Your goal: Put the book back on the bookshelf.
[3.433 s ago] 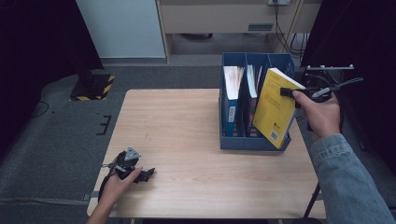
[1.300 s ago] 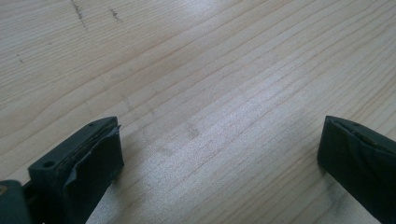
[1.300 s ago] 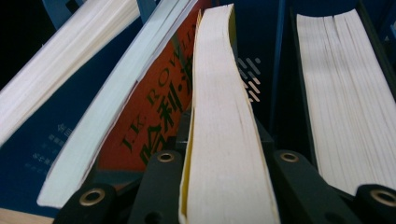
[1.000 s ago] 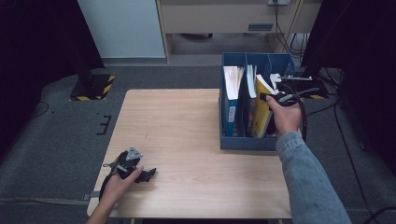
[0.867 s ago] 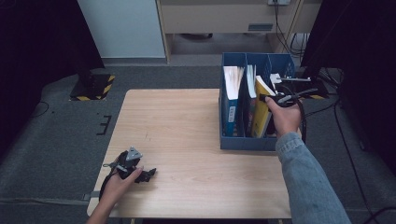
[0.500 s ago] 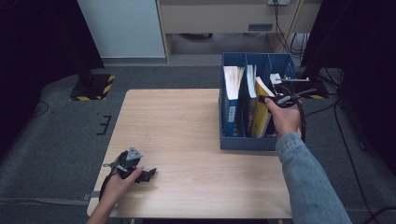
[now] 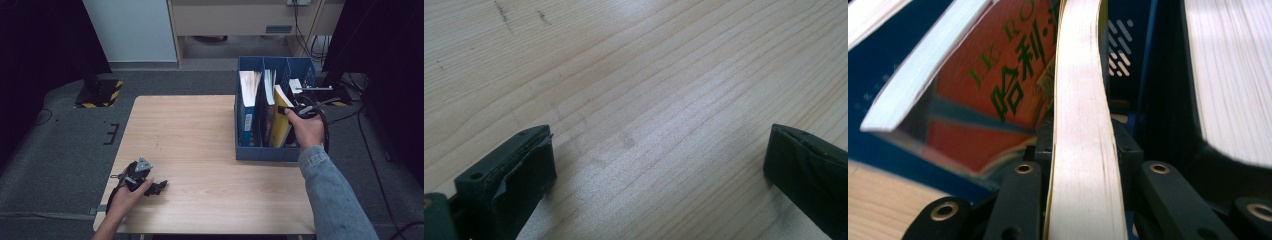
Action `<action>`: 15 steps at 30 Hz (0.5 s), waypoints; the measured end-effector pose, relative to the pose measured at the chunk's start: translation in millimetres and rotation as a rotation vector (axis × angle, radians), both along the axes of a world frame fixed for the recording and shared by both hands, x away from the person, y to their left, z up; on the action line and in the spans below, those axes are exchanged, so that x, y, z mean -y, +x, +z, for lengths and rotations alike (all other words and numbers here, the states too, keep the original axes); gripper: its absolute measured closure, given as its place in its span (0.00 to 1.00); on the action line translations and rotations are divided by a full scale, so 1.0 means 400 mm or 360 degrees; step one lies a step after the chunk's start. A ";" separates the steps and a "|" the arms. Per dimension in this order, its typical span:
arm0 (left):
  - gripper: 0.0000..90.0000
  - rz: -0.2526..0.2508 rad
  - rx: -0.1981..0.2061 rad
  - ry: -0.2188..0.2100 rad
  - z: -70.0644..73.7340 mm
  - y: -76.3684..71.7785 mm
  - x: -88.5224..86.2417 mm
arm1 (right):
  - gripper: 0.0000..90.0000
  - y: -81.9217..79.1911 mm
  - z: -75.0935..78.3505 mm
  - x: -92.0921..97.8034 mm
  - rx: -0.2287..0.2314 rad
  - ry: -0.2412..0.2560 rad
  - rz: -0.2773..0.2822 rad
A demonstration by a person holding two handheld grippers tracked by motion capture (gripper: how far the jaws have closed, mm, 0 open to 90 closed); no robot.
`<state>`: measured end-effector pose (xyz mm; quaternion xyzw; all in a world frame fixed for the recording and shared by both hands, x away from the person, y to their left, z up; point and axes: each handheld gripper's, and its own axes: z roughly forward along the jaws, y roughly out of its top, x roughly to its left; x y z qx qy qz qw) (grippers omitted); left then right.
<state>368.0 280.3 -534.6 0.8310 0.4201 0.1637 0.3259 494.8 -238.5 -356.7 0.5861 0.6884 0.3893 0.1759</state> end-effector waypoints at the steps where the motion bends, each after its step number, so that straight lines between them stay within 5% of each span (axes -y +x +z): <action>1: 0.00 0.0000 0.0000 0.0000 0.000 0.000 0.000 | 0.80 0.000 0.000 0.000 0.0000 0.0000 0.0000; 15: 0.00 -0.0018 -0.0015 0.0010 0.002 -0.001 -0.001 | 0.78 -0.040 -0.001 -0.006 -0.0037 -0.0055 0.0061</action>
